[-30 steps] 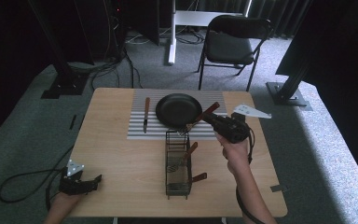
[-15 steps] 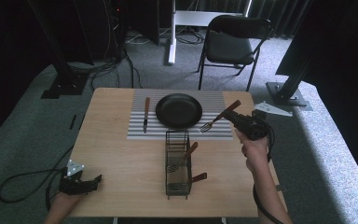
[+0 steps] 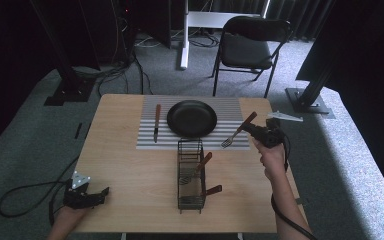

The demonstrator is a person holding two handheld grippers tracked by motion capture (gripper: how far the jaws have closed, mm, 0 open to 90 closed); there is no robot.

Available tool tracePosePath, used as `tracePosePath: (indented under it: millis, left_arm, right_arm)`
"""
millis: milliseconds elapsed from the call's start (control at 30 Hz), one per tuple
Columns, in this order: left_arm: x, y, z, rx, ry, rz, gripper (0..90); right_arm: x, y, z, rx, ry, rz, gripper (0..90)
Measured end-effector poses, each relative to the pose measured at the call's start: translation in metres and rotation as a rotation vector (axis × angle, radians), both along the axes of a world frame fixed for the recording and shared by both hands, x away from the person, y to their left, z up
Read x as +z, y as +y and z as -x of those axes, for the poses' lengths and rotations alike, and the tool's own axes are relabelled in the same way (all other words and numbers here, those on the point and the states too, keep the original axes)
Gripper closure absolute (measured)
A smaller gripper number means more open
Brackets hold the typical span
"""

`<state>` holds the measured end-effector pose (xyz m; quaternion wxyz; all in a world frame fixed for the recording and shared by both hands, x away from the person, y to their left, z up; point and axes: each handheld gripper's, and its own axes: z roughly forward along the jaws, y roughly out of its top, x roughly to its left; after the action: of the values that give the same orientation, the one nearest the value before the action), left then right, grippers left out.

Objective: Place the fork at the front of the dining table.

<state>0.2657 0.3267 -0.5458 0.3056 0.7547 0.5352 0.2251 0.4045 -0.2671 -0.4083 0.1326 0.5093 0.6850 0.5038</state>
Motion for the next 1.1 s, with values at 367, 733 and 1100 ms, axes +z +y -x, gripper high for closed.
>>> tracePosePath:
  millis: [367,733,1100]
  left_arm:
    - [0.000,0.000,0.000,0.000,0.000,0.000,9.2]
    - [0.000,0.000,0.000,0.000,0.000,0.000,9.2]
    - [0.000,0.000,0.000,0.000,0.000,0.000,9.2]
  right_arm:
    - [-0.021,0.008,-0.033,0.002,0.084,0.035,80.9]
    - [-0.034,0.013,-0.049,-0.007,0.124,0.042,80.8]
    - [-0.040,0.015,-0.072,-0.051,0.158,-0.006,80.6]
